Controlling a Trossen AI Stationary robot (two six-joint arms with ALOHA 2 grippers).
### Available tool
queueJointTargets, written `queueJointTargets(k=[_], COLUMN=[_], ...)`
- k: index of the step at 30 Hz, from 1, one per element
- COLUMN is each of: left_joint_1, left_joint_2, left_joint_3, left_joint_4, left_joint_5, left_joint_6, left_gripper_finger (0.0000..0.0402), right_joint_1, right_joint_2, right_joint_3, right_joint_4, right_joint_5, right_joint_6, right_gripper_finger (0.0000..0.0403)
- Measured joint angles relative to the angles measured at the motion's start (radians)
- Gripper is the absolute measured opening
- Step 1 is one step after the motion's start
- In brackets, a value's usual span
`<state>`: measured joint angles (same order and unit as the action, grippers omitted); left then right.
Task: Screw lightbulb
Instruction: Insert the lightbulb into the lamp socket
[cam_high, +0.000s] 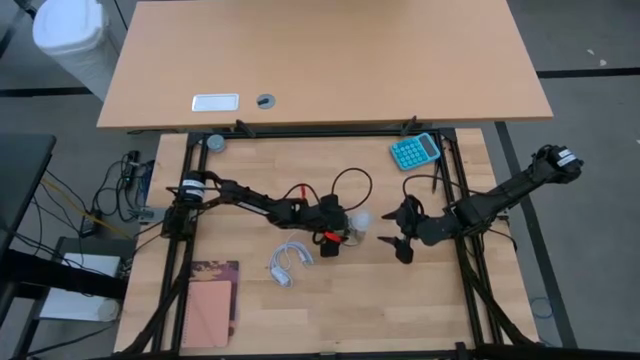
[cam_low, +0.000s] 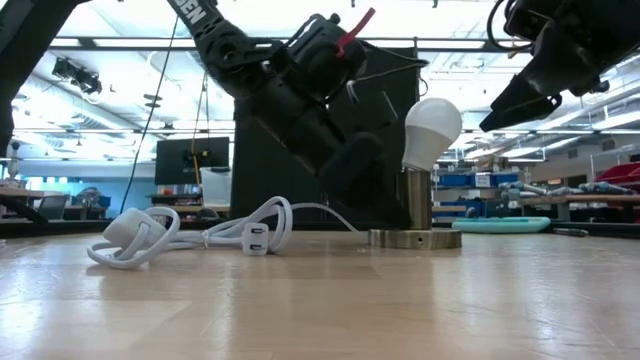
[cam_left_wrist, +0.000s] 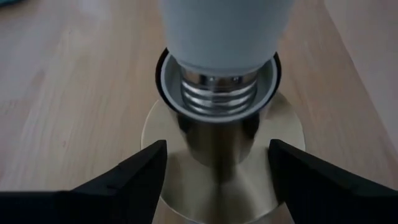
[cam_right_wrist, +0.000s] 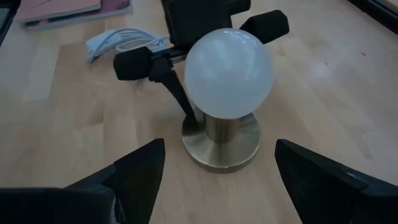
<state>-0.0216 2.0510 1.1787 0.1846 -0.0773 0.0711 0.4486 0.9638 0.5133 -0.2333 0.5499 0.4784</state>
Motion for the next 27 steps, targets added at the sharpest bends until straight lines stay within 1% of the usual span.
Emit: queueJointTargets(k=[5,11,20,24,27], left_joint_1=[0.000,-0.008,-0.014,-0.014,-0.014], left_joint_2=[0.000,0.001,0.005,0.005,0.005], left_joint_3=[-0.083,-0.135,-0.270,-0.287,-0.287], left_joint_4=[0.157,0.264,0.540,0.593,0.608], left_joint_5=[0.002,0.002,-0.018,-0.049,-0.058], left_joint_6=[-0.018,-0.022,-0.037,-0.046,-0.047], left_gripper_finger=[0.0289,0.0289,0.0289,0.0289,0.0288], right_joint_1=[0.019,0.025,0.025,0.022,0.013], right_joint_2=[0.000,0.000,0.000,0.009,0.050], right_joint_3=[0.000,0.000,0.000,0.000,0.000], right_joint_4=[-0.001,-0.003,-0.007,0.003,0.020], right_joint_5=[0.012,0.032,0.034,0.035,0.035], right_joint_6=[0.019,0.029,0.046,0.045,0.044], right_gripper_finger=[0.0307,0.0307,0.0307,0.0307,0.0307])
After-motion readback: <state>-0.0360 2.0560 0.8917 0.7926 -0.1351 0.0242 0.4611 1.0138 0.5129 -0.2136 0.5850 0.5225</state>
